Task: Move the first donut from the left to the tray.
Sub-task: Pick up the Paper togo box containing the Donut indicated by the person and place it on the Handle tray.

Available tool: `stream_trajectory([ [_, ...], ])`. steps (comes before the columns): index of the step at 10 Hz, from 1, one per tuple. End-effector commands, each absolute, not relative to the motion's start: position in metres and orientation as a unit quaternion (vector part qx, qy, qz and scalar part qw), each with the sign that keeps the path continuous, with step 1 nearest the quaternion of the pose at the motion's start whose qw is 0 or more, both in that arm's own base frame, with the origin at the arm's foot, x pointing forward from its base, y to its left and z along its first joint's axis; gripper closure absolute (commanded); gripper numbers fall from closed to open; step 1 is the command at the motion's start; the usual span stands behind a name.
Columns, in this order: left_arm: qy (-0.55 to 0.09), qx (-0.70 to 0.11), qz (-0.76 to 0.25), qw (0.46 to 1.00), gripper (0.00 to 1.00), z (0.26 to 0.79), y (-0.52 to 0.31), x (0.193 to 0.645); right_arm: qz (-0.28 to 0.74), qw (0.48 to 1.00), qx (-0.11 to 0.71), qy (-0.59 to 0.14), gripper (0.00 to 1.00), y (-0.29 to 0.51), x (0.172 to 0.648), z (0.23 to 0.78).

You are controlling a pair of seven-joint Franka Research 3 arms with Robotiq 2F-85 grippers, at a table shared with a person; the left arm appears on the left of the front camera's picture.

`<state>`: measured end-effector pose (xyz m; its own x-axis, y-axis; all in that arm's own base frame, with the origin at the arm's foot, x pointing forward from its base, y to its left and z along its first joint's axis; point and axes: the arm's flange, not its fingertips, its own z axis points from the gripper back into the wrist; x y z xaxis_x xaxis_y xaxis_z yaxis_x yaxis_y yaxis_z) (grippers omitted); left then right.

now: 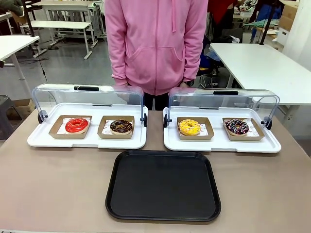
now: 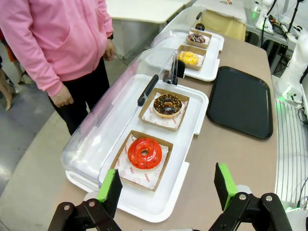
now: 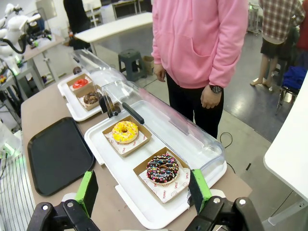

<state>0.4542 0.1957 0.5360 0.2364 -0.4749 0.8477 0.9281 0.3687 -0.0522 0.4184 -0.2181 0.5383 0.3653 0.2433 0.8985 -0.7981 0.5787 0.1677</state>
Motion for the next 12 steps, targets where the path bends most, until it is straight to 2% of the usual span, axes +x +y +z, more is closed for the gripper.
stream_trajectory([
  [1,-0.389,-0.290,-0.482,0.730,0.00,0.5368,0.1952,0.4531,0.342,0.762,0.312,-0.454,0.00,-0.2179,0.4195,0.5397],
  [12,-0.389,-0.290,-0.482,0.730,0.00,0.5368,0.1952,0.4531,0.342,0.762,0.312,-0.454,0.00,-0.2179,0.4195,0.5397],
])
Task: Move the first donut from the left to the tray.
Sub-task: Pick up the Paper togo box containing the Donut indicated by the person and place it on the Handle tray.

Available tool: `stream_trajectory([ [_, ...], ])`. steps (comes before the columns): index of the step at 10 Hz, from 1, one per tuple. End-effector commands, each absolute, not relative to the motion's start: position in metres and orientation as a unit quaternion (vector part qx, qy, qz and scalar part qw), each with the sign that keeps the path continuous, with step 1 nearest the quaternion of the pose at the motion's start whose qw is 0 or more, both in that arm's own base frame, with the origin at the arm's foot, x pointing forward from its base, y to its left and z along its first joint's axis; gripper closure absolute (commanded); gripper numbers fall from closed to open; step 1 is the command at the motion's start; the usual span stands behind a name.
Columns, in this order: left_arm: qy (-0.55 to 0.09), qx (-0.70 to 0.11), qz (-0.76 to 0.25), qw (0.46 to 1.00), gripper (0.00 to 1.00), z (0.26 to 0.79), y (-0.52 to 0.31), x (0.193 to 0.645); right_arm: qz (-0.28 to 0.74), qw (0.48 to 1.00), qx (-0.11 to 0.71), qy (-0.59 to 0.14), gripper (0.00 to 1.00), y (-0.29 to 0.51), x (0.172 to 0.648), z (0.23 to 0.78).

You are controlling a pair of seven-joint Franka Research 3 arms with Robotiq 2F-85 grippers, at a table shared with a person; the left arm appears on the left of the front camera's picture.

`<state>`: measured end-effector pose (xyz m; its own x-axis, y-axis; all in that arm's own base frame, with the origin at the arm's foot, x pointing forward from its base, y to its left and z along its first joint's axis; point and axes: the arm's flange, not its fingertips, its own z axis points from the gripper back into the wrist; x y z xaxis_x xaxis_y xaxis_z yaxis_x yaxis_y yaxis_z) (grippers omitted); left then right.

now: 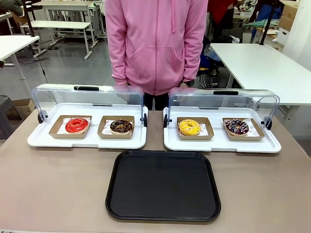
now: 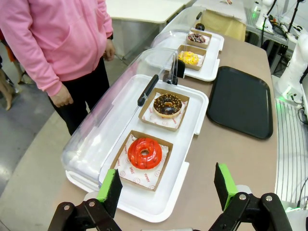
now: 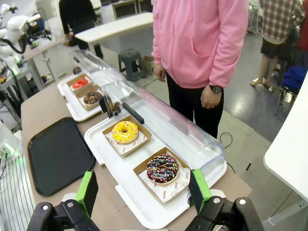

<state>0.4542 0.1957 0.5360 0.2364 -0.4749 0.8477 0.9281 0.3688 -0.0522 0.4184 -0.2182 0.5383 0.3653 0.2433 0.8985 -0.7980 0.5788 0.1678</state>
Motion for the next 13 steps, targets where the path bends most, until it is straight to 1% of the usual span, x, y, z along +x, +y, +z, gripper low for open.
stream_trajectory([
  [1,-0.389,-0.290,-0.482,0.730,0.00,0.5368,0.1952,0.4531,0.342,0.762,0.312,-0.454,0.00,-0.2179,0.4195,0.5397],
  [13,-0.389,-0.290,-0.482,0.730,0.00,0.5368,0.1952,0.4531,0.342,0.762,0.312,-0.454,0.00,-0.2179,0.4195,0.5397],
])
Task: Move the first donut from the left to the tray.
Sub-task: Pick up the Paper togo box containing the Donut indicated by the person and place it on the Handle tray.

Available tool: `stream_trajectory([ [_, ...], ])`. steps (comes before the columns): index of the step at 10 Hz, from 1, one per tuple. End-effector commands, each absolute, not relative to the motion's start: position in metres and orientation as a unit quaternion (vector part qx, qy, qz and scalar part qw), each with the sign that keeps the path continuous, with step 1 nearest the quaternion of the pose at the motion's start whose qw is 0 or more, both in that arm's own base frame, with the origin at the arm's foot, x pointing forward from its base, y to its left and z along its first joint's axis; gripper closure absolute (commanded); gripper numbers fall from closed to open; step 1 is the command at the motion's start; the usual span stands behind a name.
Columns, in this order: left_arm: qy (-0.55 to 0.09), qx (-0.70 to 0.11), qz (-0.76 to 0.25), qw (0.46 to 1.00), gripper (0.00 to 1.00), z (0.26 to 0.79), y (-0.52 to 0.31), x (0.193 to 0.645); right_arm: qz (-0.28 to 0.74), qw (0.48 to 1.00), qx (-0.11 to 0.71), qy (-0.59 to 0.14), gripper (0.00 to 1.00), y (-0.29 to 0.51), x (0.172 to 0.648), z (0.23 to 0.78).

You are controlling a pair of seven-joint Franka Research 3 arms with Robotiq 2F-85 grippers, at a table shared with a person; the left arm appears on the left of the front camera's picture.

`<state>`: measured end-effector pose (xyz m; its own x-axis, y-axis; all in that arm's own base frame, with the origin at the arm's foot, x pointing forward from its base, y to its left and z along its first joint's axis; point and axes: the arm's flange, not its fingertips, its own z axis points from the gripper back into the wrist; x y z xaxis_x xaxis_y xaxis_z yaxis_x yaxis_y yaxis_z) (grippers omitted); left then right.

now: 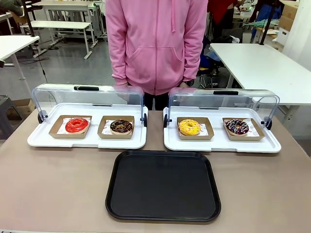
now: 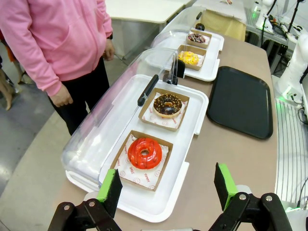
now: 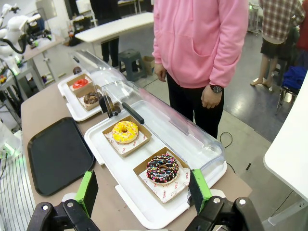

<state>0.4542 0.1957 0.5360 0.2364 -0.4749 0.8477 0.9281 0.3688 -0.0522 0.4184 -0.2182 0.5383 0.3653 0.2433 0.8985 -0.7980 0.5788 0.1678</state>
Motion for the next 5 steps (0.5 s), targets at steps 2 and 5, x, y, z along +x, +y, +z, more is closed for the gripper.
stream_trajectory([
  [2,-0.389,-0.290,-0.482,0.730,0.00,0.5368,0.1952,0.4531,0.342,0.762,0.312,-0.454,0.00,-0.2179,0.4195,0.5397],
  [5,-0.389,-0.290,-0.482,0.730,0.00,0.5368,0.1952,0.4531,0.342,0.762,0.312,-0.454,0.00,-0.2179,0.4195,0.5397],
])
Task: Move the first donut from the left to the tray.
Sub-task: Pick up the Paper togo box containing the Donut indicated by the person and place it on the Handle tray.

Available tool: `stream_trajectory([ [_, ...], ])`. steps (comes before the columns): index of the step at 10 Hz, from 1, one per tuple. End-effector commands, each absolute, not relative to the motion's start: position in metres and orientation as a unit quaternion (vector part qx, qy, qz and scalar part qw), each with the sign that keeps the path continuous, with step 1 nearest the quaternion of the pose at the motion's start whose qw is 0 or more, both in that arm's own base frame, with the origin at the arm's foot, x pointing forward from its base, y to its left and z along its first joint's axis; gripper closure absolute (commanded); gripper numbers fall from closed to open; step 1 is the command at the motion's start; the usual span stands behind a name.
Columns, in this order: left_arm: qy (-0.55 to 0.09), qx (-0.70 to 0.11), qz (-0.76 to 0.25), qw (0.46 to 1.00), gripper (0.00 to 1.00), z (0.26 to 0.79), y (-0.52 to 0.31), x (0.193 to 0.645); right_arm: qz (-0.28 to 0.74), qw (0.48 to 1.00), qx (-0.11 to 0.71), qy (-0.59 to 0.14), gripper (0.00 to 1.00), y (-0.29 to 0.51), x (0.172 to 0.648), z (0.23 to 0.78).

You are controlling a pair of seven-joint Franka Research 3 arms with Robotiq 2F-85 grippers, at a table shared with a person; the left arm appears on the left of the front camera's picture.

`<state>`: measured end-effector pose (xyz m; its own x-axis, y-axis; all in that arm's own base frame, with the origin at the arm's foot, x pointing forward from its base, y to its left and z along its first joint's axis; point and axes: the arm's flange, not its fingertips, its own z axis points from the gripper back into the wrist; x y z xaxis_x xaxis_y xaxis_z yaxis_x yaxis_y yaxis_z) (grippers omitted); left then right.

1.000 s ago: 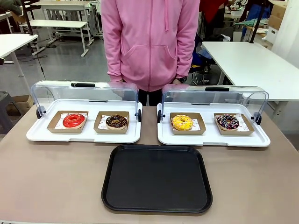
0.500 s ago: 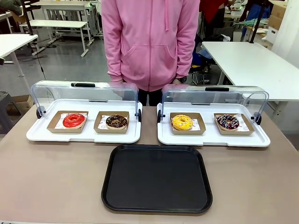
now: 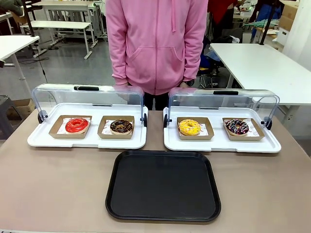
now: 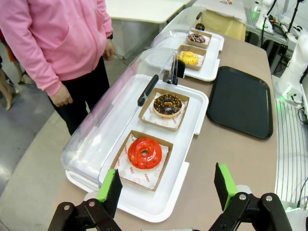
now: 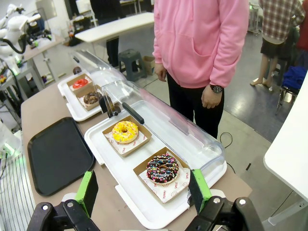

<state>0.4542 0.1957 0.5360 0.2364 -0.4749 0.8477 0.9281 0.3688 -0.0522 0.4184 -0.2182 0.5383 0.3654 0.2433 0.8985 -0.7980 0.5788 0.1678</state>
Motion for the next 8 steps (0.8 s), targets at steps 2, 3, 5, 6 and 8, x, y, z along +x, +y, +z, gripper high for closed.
stream_trajectory([
  [2,-0.389,-0.290,-0.482,0.730,0.00,0.5368,0.1952,0.4531,0.342,0.762,0.312,-0.454,0.00,-0.2179,0.4195,0.5397],
  [3,-0.389,-0.290,-0.482,0.730,0.00,0.5368,0.1952,0.4531,0.342,0.762,0.312,-0.454,0.00,-0.2179,0.4195,0.5397],
  [5,-0.389,-0.290,-0.482,0.730,0.00,0.5368,0.1952,0.4531,0.342,0.762,0.312,-0.454,0.00,-0.2179,0.4195,0.5397],
  [6,-0.389,-0.290,-0.482,0.730,0.00,0.5368,0.1952,0.4531,0.342,0.762,0.312,-0.454,0.00,-0.2179,0.4195,0.5397],
  [8,-0.389,-0.290,-0.482,0.730,0.00,0.5368,0.1952,0.4531,0.342,0.762,0.312,-0.454,0.00,-0.2179,0.4195,0.5397],
])
